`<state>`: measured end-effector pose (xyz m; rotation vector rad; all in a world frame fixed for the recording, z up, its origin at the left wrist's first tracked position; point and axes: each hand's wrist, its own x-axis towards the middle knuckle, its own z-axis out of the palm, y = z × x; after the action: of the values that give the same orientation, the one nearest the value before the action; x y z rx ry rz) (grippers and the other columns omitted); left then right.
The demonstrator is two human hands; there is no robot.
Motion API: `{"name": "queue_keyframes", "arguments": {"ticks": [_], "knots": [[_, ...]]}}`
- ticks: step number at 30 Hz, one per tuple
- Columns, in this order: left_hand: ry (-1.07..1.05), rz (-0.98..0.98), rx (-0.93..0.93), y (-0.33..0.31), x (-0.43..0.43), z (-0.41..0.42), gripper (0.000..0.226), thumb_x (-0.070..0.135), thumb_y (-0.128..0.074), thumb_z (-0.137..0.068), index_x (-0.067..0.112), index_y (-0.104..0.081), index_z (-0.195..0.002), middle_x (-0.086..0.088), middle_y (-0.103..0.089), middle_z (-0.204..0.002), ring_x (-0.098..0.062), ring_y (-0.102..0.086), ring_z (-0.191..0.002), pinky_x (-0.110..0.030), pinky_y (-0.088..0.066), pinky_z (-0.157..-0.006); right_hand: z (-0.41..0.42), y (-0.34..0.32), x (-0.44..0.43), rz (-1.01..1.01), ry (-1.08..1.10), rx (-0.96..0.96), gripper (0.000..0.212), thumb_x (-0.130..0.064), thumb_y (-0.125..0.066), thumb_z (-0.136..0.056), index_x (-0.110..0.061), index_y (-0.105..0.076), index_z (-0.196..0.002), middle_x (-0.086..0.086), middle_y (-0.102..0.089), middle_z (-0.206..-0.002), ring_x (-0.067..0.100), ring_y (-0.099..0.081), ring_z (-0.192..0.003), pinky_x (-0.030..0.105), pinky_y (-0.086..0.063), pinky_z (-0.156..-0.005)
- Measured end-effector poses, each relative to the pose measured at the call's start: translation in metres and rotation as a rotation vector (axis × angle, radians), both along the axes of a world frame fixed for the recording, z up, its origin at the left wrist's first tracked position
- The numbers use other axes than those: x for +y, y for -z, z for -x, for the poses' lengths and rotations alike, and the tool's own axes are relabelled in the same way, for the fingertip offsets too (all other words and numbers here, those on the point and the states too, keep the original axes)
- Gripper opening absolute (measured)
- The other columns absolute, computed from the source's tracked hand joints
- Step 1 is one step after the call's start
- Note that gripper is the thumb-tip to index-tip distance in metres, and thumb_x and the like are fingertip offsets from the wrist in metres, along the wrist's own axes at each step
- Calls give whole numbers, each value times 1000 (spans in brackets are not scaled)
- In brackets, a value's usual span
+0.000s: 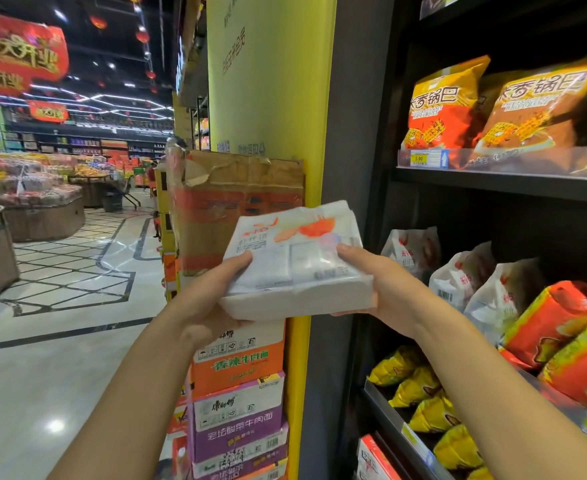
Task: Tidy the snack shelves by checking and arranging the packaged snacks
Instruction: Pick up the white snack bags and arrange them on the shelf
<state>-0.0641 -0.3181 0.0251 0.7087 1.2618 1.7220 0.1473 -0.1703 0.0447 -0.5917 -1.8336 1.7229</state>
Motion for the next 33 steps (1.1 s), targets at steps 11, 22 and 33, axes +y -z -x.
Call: {"name": "queue_keyframes", "arguments": {"ticks": [11,22,33], "knots": [[12,53,226,-5,-2,11,31,42,-68,-99,28,-75,-126,0,-77,-125,-22,-69,-117,-52,-55,-105,-2,17,8,240,82,122,43,-43,-69,-95,-29,-60,-134,9,-77,-121,29,-74,-115,55,-58,-100],[-51,-139,718,4,-4,-38,79,69,-66,-80,48,-42,-152,19,-53,-148,-2,-54,-132,-39,-50,-109,31,40,-14,-271,207,206,78,-45,-83,-77,-31,-45,-144,-8,-68,-135,10,-69,-120,37,-61,-96],[-257,-132,660,20,6,-32,96,47,-92,-70,32,-31,-143,20,-51,-126,-3,-56,-115,-21,-52,-81,35,57,-22,-537,37,160,37,-32,-46,-110,-32,-60,-145,-15,-55,-149,4,-51,-140,26,-53,-105]]}}
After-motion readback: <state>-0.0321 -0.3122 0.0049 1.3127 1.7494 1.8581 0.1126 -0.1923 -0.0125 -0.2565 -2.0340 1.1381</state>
